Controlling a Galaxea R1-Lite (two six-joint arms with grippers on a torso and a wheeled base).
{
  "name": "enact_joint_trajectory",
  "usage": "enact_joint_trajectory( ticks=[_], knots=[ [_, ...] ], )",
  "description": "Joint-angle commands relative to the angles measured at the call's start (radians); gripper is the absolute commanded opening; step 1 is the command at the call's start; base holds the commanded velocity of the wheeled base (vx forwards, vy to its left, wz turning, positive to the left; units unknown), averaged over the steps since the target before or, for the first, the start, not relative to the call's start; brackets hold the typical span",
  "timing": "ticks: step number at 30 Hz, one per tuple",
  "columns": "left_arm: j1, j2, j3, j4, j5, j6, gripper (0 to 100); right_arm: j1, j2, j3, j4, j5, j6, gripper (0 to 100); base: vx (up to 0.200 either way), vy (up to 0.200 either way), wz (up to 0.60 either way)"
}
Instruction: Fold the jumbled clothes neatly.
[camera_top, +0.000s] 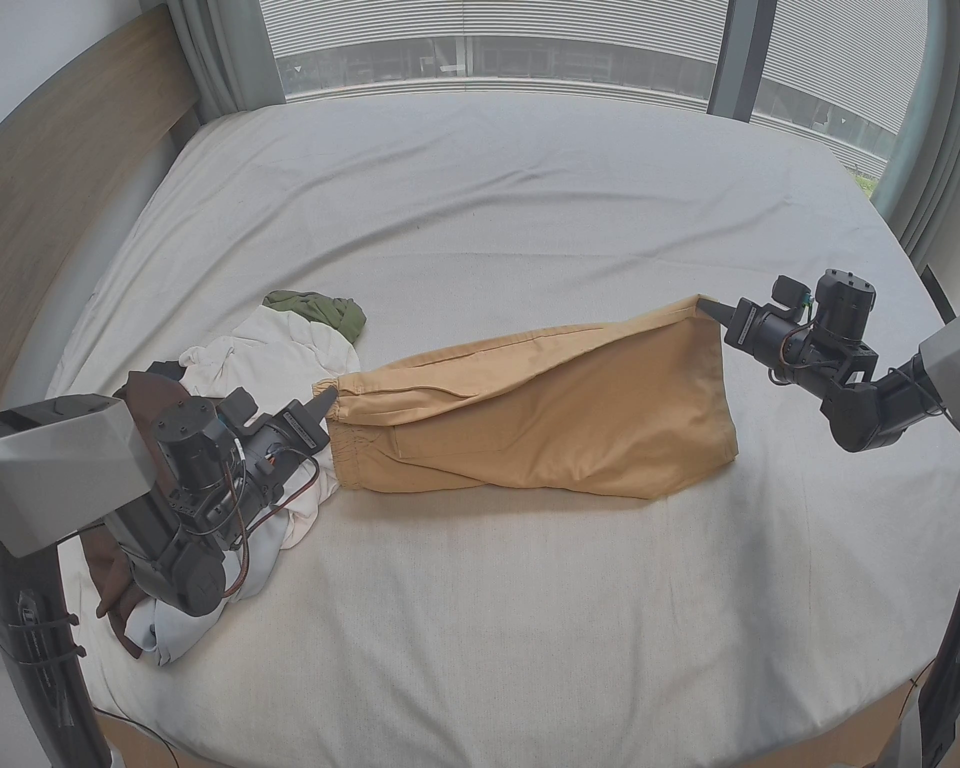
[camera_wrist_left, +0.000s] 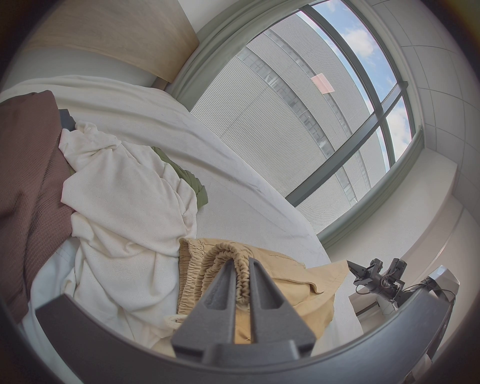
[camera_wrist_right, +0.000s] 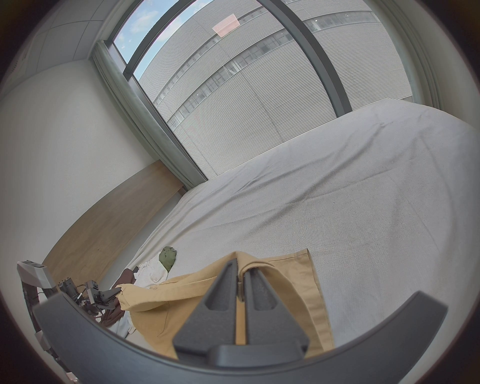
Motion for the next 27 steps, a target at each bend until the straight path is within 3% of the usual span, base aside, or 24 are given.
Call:
enact_joint_trajectory(
  ticks=[1,22,23,27],
  knots=[
    [-0.001,0.020,-0.012,-0.001,0.004,-0.001,0,0.000,0.043,-0.046,0.008,0.000,0.001,0,0.000,0.000,0.00],
    [-0.003,0.043,-0.017,-0.001,0.004,0.002,0,0.000,0.097,-0.118,0.020,0.000,-0.036,0,0.000,0.000,0.00],
    [-0.001,0.043,-0.019,-0.001,0.004,0.002,100,0.000,0.099,-0.121,0.020,0.000,-0.036,100,0.000,0.000,0.00],
    [0.005,0.044,-0.048,-0.001,0.015,-0.005,100,0.003,0.120,-0.164,0.014,-0.014,-0.038,100,0.000,0.000,0.00]
  ],
)
